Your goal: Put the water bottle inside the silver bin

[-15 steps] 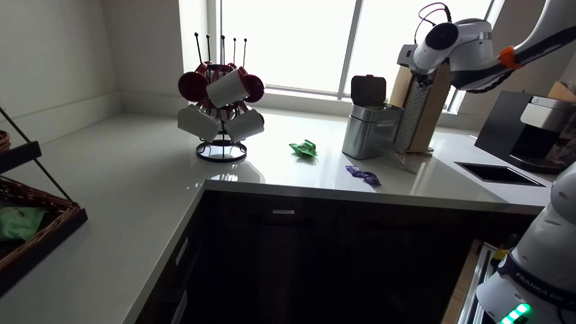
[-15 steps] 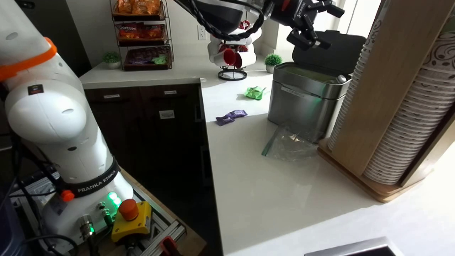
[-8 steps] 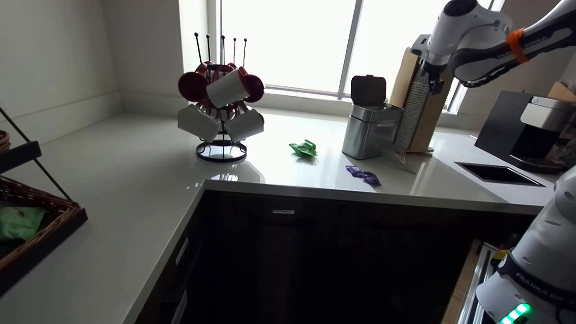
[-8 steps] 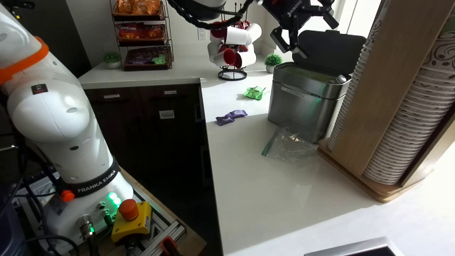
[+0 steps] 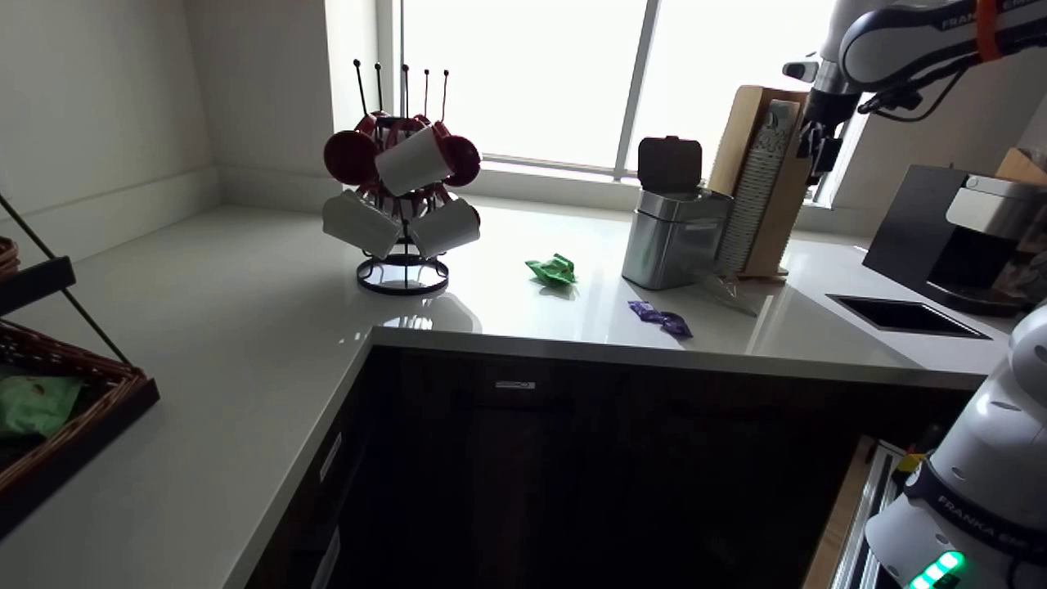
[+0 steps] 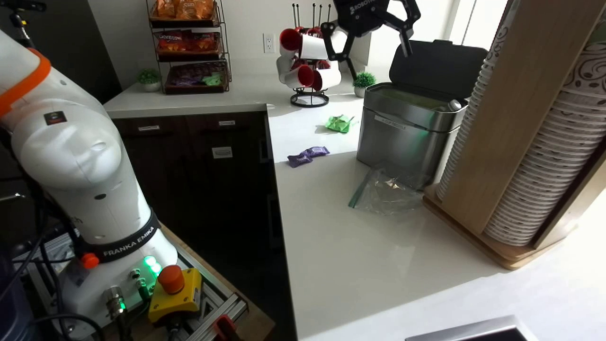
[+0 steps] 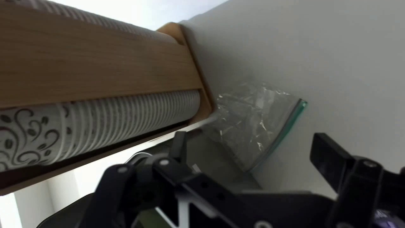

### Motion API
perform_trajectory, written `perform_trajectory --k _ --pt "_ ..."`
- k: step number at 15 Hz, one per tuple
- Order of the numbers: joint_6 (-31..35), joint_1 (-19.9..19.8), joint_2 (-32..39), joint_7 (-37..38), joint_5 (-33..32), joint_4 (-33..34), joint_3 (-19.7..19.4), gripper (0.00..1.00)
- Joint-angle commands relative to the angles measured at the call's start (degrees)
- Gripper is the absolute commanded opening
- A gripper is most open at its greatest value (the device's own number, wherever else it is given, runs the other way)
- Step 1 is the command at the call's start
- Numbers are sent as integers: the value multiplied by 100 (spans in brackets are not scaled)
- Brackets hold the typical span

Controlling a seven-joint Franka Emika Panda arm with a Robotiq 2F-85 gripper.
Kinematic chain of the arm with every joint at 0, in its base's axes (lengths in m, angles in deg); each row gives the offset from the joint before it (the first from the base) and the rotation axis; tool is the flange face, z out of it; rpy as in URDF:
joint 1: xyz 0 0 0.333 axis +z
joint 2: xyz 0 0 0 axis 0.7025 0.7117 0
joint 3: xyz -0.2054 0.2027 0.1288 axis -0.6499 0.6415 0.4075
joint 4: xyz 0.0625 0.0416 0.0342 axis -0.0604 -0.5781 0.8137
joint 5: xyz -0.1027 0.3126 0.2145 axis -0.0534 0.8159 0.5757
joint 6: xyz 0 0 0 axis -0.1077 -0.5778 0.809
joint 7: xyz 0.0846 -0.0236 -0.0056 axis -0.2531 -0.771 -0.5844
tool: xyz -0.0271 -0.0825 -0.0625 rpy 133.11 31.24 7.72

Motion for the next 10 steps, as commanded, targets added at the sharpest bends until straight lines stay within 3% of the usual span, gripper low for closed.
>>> perform_trajectory --k 1,10 --pt "-440 -13 -283 150 897 -174 -52 100" --pt "-67 -186 -607 970 2499 -585 -465 100"
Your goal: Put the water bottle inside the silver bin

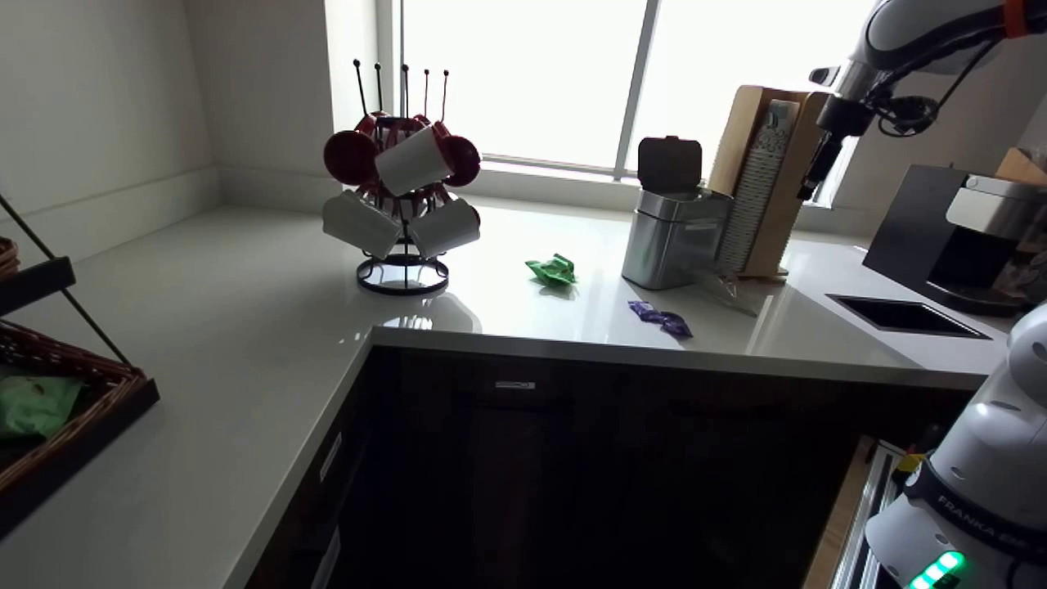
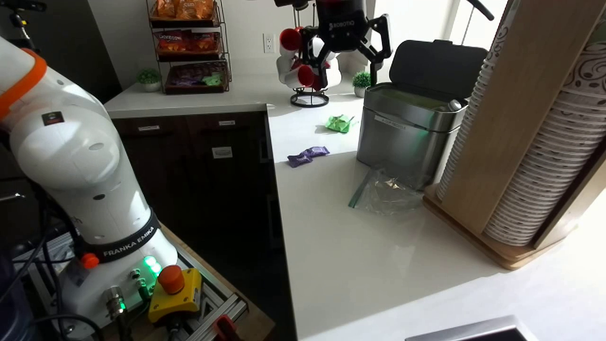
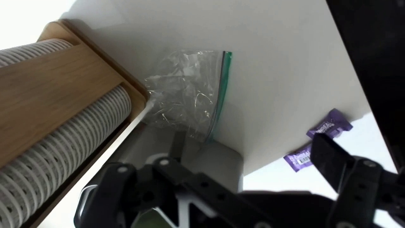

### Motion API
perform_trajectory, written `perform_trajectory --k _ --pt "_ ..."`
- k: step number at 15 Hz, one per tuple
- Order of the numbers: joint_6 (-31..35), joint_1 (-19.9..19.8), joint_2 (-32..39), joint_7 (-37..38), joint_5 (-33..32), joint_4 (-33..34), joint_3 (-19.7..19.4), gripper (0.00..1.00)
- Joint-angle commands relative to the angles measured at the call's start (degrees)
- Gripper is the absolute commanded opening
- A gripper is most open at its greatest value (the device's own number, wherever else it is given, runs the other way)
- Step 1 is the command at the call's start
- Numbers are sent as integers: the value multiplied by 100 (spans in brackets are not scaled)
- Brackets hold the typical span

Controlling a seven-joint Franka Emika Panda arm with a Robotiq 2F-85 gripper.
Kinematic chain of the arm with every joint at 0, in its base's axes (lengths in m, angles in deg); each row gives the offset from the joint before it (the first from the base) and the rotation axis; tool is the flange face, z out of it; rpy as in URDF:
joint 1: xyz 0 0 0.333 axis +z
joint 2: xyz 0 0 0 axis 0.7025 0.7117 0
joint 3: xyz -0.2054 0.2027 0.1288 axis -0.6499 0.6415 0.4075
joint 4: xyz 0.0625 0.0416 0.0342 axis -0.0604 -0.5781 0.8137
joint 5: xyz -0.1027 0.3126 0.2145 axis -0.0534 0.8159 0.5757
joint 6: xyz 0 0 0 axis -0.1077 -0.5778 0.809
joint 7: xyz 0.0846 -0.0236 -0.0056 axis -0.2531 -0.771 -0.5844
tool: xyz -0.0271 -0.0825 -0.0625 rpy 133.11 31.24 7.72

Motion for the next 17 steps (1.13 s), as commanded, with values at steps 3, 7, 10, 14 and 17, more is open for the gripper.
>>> perform_trajectory --k 3,7,10,14,17 --pt "739 -143 -540 508 769 -582 -274 100" --pt "1729 -213 -829 725 1089 -975 -456 100" --pt "2641 -201 -1040 884 1293 -1326 -591 100" --pt "3102 -149 -925 1008 1252 -1299 -662 100" --pt "3383 -144 -1087 1110 1294 -1490 -726 100"
